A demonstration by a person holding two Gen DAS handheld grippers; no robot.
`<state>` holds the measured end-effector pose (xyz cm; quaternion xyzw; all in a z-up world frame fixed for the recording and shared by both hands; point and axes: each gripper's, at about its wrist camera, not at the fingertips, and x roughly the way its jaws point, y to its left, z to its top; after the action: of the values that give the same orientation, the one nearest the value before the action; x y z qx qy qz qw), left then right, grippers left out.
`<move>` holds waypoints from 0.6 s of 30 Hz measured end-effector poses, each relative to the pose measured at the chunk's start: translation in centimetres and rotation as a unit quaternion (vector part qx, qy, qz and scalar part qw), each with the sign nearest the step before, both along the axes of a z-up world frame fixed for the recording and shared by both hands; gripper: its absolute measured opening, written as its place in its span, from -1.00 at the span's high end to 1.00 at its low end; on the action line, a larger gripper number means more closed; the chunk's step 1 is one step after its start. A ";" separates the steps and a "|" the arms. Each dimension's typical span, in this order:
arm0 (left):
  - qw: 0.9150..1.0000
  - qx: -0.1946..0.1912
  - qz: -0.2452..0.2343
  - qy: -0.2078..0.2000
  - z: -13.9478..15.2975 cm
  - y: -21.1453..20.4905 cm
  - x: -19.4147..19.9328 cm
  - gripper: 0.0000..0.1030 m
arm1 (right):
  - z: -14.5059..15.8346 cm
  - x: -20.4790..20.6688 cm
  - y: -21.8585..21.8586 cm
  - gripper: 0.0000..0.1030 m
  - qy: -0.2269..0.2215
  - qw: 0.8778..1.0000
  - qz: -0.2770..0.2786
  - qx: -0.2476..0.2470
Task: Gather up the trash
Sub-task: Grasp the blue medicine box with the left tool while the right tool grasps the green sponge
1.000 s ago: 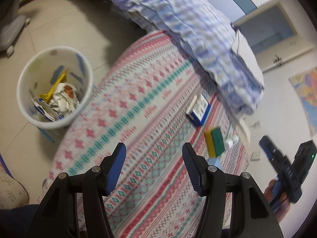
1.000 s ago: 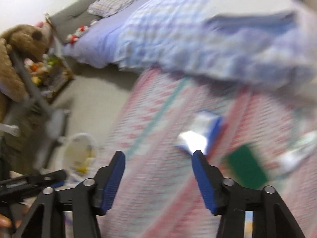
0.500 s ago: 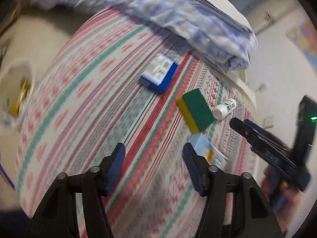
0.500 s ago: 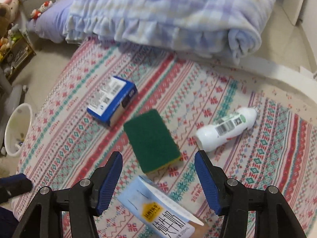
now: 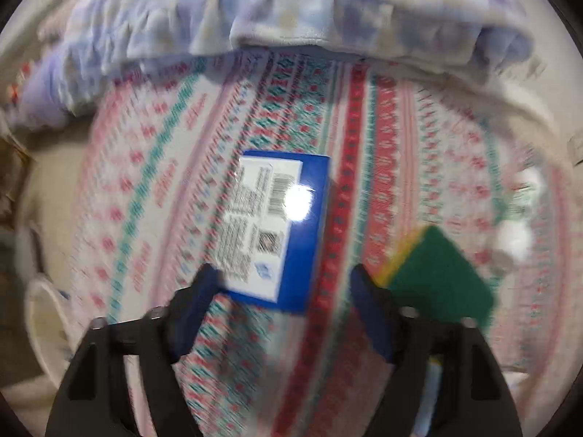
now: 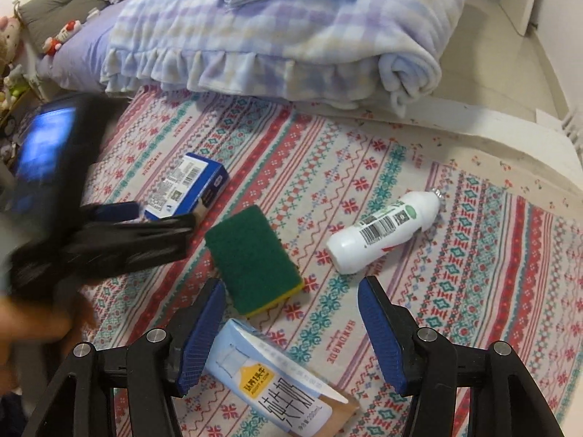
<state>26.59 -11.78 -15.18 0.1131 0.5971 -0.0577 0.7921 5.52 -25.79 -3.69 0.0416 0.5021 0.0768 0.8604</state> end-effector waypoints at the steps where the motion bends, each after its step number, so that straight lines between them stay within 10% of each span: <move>1: 1.000 0.000 -0.006 0.008 -0.5 0.0 0.1 -0.58 | 0.1 -0.1 0.0 -0.27 -0.002 1.000 0.003 -0.002; 5: 0.997 -0.066 0.018 0.032 -1.3 2.5 0.7 -0.17 | -0.3 0.3 -0.1 -0.27 0.003 1.000 0.002 -0.006; 18: 0.987 -0.154 0.047 0.005 3.7 10.4 -2.2 -0.16 | -2.0 1.6 2.5 -0.27 0.017 0.999 0.036 -0.020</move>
<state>24.40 -1.40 -11.50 -0.0389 0.5893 -0.1121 0.7991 7.13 -23.33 -5.67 0.0077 0.5190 0.0966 0.8493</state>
